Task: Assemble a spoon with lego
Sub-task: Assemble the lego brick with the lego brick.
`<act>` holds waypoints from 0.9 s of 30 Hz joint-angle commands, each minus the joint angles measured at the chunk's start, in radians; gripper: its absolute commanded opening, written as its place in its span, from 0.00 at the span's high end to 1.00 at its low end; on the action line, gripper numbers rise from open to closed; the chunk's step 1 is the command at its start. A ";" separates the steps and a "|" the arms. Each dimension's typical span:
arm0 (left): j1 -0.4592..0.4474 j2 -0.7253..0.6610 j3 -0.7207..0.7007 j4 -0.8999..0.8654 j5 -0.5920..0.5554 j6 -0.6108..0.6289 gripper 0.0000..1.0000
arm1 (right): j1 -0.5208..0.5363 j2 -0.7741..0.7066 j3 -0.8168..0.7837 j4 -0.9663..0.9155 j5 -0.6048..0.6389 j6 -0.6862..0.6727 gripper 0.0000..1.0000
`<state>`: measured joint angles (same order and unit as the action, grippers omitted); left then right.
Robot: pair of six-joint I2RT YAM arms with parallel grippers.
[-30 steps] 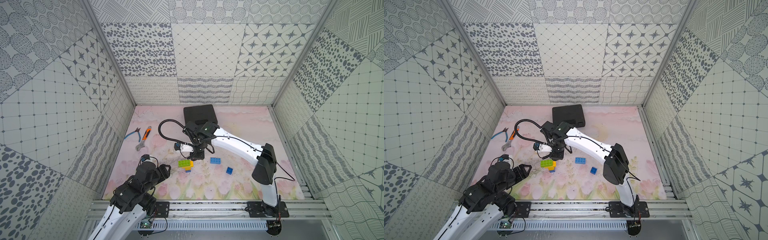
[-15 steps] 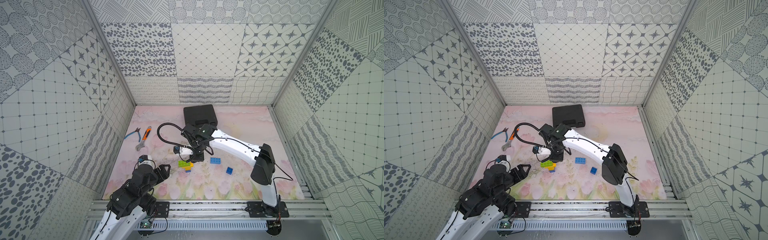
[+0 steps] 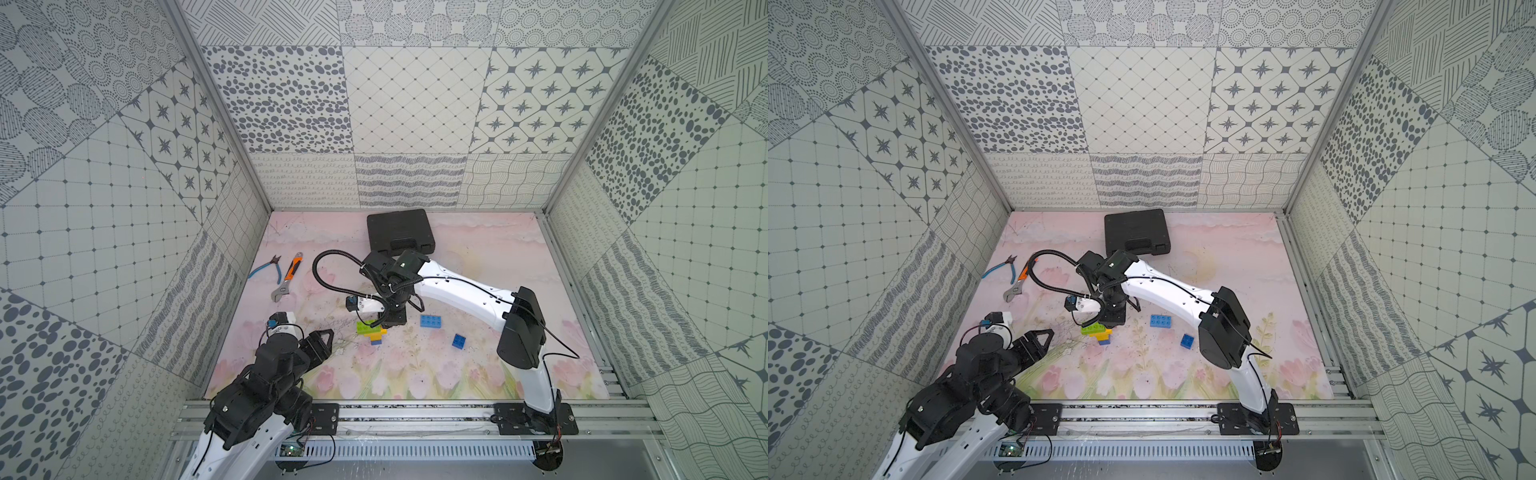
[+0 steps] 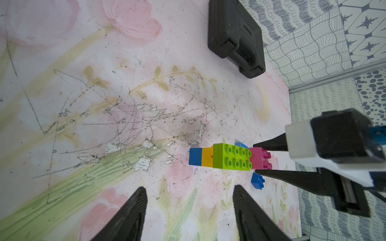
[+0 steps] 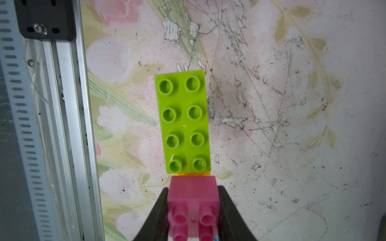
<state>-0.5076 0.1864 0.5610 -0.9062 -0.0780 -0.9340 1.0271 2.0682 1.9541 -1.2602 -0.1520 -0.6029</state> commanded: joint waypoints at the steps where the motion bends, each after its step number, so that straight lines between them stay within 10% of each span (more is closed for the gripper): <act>1: 0.006 0.012 0.016 -0.002 -0.002 0.033 0.33 | 0.010 0.024 0.027 -0.001 -0.006 -0.011 0.91; 27: 0.004 0.010 0.012 0.026 0.038 0.063 0.34 | 0.027 0.044 0.013 0.013 0.045 -0.034 0.90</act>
<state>-0.5076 0.1959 0.5663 -0.9062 -0.0544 -0.9039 1.0443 2.0983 1.9541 -1.2484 -0.1181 -0.6216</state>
